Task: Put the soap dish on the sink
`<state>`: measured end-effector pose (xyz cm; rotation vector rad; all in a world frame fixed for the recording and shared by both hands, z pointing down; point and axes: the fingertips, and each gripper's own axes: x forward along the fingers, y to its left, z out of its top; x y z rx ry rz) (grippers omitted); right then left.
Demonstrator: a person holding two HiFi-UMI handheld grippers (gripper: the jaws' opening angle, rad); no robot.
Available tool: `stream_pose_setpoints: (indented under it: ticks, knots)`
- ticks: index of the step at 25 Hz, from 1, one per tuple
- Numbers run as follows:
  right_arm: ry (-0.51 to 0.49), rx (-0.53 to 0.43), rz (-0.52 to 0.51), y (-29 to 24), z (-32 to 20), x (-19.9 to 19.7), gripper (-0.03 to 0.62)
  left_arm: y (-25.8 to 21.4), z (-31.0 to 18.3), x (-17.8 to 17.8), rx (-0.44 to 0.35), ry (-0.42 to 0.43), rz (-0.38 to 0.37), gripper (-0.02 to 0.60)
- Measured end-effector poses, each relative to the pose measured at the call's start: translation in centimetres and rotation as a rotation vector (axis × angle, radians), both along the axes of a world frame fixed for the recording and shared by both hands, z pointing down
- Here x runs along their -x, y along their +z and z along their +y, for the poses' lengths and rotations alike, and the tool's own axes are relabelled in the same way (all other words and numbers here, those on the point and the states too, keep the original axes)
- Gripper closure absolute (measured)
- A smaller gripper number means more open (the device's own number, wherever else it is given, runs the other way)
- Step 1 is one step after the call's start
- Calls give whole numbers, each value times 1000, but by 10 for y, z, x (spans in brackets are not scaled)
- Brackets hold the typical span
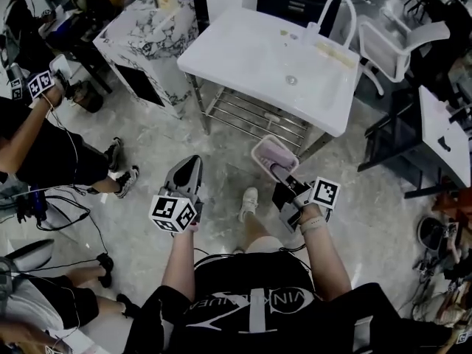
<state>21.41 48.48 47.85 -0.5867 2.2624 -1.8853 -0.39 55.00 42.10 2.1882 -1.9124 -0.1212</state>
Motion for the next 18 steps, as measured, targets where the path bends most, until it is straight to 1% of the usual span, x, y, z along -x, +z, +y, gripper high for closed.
stream_pose_setpoints:
  ticks: [5, 8, 14, 18]
  knots:
    - [-17, 24, 32, 6, -42, 15, 545, 7, -45, 5, 28, 17, 11, 560]
    - [-35, 30, 46, 5, -67, 26, 545, 9, -70, 13, 43, 10, 10, 560]
    - [-62, 38, 31, 3, -116, 48, 545, 6, -117, 27, 48, 6, -1, 560]
    - [-80, 35, 26, -1, -146, 61, 545, 2, -150, 37, 42, -4, 14, 561]
